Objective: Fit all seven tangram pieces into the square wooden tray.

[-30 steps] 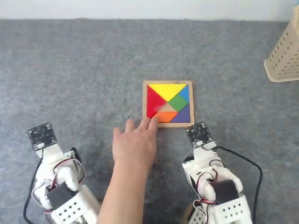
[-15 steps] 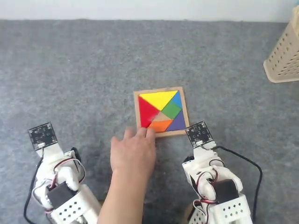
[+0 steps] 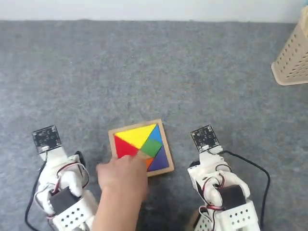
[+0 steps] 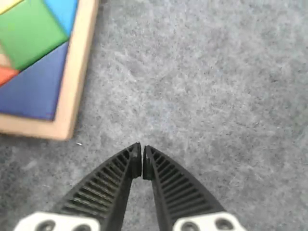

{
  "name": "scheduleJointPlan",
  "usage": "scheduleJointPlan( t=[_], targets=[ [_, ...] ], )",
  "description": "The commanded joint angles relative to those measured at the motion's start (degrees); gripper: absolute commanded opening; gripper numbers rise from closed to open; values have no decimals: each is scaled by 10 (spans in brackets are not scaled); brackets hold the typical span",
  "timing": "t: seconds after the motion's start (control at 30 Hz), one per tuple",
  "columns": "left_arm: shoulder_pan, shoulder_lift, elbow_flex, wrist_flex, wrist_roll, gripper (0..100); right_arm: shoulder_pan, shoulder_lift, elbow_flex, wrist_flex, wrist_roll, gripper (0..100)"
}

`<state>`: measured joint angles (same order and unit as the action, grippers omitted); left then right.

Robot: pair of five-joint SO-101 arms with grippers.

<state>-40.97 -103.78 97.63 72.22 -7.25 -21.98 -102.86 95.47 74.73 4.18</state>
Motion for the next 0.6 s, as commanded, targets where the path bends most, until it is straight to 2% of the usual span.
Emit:
scheduleJointPlan(
  t=[0.0, 0.57],
  targets=[
    [10, -6, -11, 2, 5, 225, 0, -12, 11, 4, 6, 6],
    [4, -7, -11, 2, 5, 225, -3, -12, 11, 4, 7, 6]
  ],
)
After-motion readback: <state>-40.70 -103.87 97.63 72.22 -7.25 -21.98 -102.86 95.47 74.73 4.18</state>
